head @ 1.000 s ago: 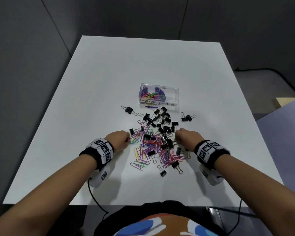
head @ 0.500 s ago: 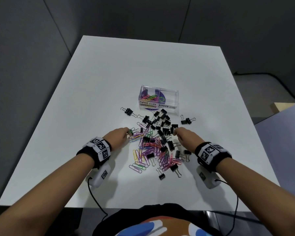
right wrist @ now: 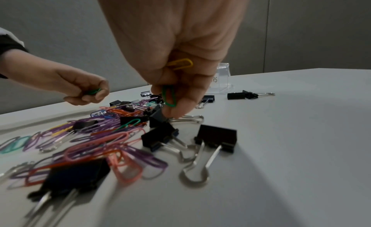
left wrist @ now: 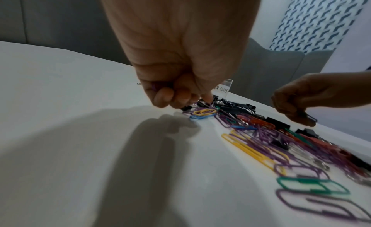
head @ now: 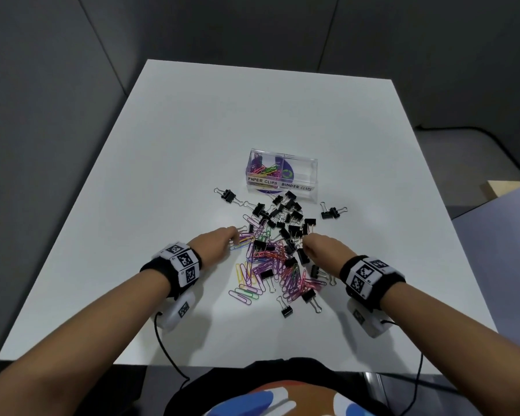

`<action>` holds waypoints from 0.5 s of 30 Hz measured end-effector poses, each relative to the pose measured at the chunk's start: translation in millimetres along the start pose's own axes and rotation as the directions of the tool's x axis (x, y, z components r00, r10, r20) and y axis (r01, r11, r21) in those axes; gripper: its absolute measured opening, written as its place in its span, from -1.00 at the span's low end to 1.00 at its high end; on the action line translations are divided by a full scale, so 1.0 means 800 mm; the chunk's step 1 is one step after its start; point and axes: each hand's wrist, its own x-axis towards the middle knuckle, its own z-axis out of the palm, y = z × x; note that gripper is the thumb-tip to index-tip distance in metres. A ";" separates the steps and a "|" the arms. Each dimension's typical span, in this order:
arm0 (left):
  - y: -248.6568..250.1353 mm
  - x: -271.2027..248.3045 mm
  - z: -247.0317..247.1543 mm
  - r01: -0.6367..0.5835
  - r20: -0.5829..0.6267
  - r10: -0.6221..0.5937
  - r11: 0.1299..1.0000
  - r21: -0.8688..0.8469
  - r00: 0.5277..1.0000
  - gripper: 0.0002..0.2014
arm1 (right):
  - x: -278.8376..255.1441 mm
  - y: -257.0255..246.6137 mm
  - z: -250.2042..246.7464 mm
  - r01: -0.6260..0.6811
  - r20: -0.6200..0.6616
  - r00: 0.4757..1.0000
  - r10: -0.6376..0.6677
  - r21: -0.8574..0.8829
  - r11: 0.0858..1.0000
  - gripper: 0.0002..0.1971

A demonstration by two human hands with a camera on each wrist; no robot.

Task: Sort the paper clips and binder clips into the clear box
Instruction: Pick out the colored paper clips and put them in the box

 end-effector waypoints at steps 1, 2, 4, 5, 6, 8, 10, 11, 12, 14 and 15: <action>0.001 -0.002 0.002 -0.016 0.018 0.016 1.000 0.013 1.000 -0.71 | -0.001 0.000 0.002 -0.001 0.006 1.000 0.001 -0.004 1.000 -0.82; 0.003 -0.005 0.004 -0.038 0.034 0.037 0.999 0.032 0.999 -0.74 | -0.002 0.000 0.003 -0.007 0.017 1.000 0.007 -0.001 1.000 -0.82; 0.008 -0.010 0.007 -0.090 0.068 0.085 0.992 0.090 0.994 -0.80 | -0.005 0.000 0.004 -0.025 0.037 0.999 0.024 0.017 1.000 -0.82; 0.011 -0.013 0.008 -0.113 0.084 0.103 0.986 0.120 0.991 -0.79 | -0.007 0.000 0.004 -0.038 0.045 0.998 0.037 0.025 0.999 -0.82; 0.014 -0.016 0.009 -0.129 0.104 0.114 0.980 0.151 0.988 -0.74 | -0.009 0.001 0.003 -0.046 0.047 0.998 0.045 0.026 0.999 -0.81; 0.020 -0.019 0.012 -0.170 0.157 0.136 0.960 0.225 0.978 -0.65 | -0.016 0.004 0.003 -0.042 0.038 0.998 0.041 0.002 0.999 -0.78; 0.025 -0.023 0.018 -0.219 0.188 0.172 0.939 0.266 0.967 -0.63 | -0.026 0.007 0.005 -0.012 0.029 0.999 0.013 -0.026 1.000 -0.75; 0.026 -0.025 0.021 -0.234 0.188 0.189 0.937 0.259 0.964 -0.65 | -0.032 0.009 0.008 0.013 0.031 0.999 -0.011 -0.048 0.999 -0.73; 0.026 -0.027 0.026 -0.244 0.185 0.203 0.939 0.241 0.962 -0.68 | -0.037 0.011 0.011 0.041 0.043 0.998 -0.038 -0.077 0.996 -0.72; 0.024 -0.030 0.033 -0.260 0.188 0.221 0.942 0.214 0.957 -0.70 | -0.043 0.016 0.021 0.092 0.072 0.994 -0.084 -0.116 0.989 -0.73; 0.023 -0.031 0.037 -0.271 0.202 0.229 0.938 0.215 0.952 -0.65 | -0.045 0.018 0.026 0.105 0.080 0.992 -0.096 -0.125 0.986 -0.73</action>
